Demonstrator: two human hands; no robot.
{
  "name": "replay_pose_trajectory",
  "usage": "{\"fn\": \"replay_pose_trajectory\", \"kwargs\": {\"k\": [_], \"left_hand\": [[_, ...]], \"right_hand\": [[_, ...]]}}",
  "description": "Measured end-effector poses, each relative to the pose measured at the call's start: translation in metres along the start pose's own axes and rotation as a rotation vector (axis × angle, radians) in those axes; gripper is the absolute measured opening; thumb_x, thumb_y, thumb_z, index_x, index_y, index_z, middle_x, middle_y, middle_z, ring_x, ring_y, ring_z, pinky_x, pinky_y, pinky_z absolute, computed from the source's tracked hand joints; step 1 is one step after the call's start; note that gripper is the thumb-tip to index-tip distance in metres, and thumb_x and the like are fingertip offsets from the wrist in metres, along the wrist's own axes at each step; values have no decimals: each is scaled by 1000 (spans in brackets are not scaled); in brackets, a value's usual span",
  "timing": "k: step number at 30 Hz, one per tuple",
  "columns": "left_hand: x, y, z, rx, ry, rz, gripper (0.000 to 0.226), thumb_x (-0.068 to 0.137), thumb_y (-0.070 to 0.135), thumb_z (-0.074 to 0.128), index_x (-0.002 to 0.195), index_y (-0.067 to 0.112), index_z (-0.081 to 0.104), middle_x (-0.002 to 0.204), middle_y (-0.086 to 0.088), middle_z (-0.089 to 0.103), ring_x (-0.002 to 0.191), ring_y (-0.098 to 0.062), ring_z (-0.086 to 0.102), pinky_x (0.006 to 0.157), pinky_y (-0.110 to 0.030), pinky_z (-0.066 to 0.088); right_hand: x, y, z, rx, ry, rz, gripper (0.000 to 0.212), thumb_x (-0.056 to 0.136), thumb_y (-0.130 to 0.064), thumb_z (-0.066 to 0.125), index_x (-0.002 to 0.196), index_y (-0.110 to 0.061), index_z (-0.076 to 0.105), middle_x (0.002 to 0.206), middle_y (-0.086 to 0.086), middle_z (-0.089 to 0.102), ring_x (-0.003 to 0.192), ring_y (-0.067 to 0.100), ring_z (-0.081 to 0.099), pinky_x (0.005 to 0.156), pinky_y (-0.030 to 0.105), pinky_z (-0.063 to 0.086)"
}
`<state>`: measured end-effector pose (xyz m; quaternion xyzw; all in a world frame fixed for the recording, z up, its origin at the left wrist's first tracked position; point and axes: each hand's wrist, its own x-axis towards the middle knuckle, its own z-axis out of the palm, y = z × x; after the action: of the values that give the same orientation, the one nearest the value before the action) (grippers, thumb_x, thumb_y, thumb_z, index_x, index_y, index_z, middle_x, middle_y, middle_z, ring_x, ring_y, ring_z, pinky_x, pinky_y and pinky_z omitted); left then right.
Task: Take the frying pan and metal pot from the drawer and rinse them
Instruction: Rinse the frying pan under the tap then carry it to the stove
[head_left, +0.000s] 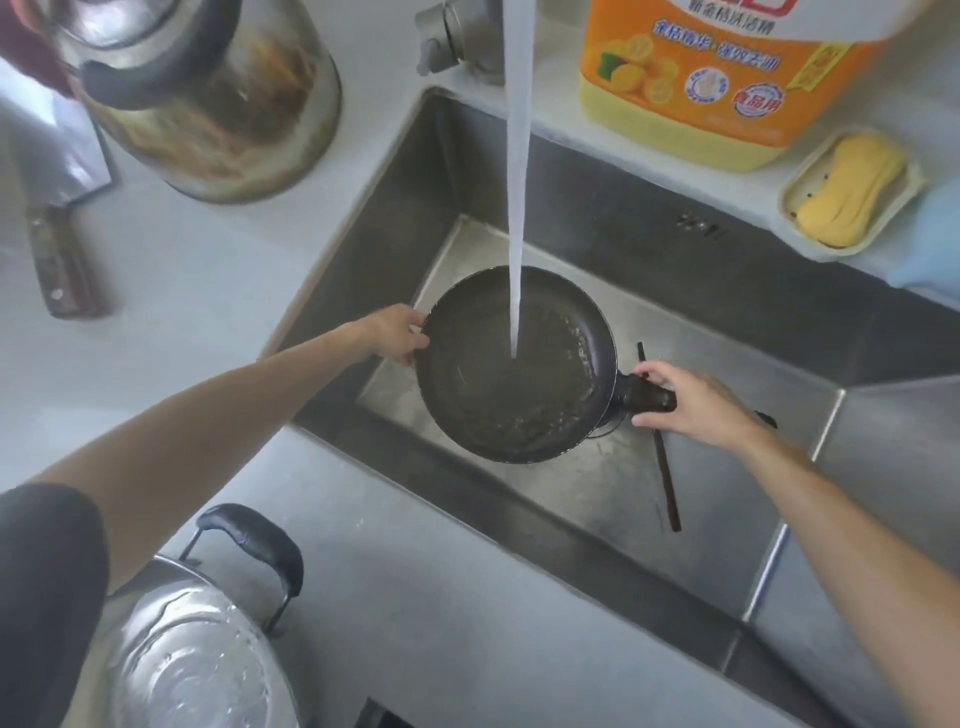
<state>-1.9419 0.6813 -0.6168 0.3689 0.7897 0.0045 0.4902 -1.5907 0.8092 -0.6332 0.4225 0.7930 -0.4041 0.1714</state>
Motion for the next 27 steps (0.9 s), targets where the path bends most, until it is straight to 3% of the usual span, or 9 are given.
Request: {"fn": "replay_pose_trajectory", "kwargs": {"k": [6,10,12,14,15,19,21,24,27], "left_hand": [[17,-15,11,-31,-11,1,41,93,16,52,133,12,43,108,-16,66,90,-32,68,91,-39,52],[16,-6,12,263,-120,43,55,93,21,53,141,13,28,120,-12,64,108,-27,61,90,-29,45],[14,5,2,463,-123,80,61,92,29,55,143,15,26,128,-8,60,115,-27,56,92,-32,44],[4,15,-16,574,0,122,65,89,39,56,144,21,26,131,-4,59,116,-27,57,95,-38,46],[-3,21,-28,514,106,184,65,88,43,56,144,24,28,129,-1,60,112,-24,60,94,-39,48],[-47,53,-72,-207,685,525,50,83,44,64,127,34,43,93,11,69,78,-9,67,75,-28,54],[-59,68,-94,-402,873,602,52,83,42,66,127,39,40,84,10,67,71,-8,65,70,-23,52],[-51,85,-115,-326,935,573,58,84,44,63,136,36,39,83,17,64,68,3,61,69,-15,49],[-32,97,-119,-276,938,519,46,87,40,58,129,24,56,87,11,65,65,4,57,70,-15,50]], "right_hand": [[0,5,14,-114,84,-46,43,79,-39,70,117,-42,48,110,-1,69,92,26,63,75,34,46],[0,9,21,-79,106,-28,42,80,-37,69,118,-39,52,101,-7,68,88,21,61,71,32,42],[1,10,21,-80,115,-33,41,81,-36,69,118,-36,53,93,-12,63,81,16,56,69,31,38],[1,11,21,-89,121,-51,40,80,-35,70,117,-35,54,91,-14,63,78,13,53,68,30,38],[1,11,20,-88,122,-56,40,80,-35,70,117,-36,53,92,-14,65,78,13,54,69,30,40],[1,17,25,-90,95,-45,41,79,-39,70,112,-46,46,102,-18,67,82,10,63,74,32,49],[2,16,24,-89,95,-43,41,79,-39,70,110,-48,45,104,-20,67,85,9,63,76,33,50],[2,14,22,-86,98,-30,40,79,-37,71,112,-44,49,104,-19,67,90,11,63,77,32,49],[2,14,23,-95,100,-35,41,78,-36,72,112,-42,50,104,-19,67,92,11,64,76,32,48]]}}
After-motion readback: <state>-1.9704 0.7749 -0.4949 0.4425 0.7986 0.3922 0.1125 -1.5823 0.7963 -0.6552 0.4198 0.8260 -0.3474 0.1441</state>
